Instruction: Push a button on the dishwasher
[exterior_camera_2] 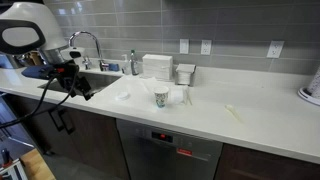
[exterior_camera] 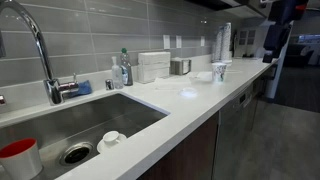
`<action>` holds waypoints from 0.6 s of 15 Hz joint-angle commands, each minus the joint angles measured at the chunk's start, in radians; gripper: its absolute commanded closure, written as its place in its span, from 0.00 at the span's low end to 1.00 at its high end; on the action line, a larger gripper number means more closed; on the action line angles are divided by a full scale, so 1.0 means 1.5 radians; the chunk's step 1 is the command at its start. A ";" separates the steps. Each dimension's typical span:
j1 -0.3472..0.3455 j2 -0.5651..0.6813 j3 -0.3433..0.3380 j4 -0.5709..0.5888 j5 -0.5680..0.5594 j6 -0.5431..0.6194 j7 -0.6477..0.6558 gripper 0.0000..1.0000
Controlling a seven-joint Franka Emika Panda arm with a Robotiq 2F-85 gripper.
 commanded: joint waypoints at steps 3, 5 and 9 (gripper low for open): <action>0.004 0.002 -0.004 -0.010 -0.003 -0.002 0.003 0.00; 0.004 0.003 -0.004 -0.010 -0.003 -0.002 0.003 0.00; 0.004 0.003 -0.004 -0.010 -0.003 -0.002 0.003 0.00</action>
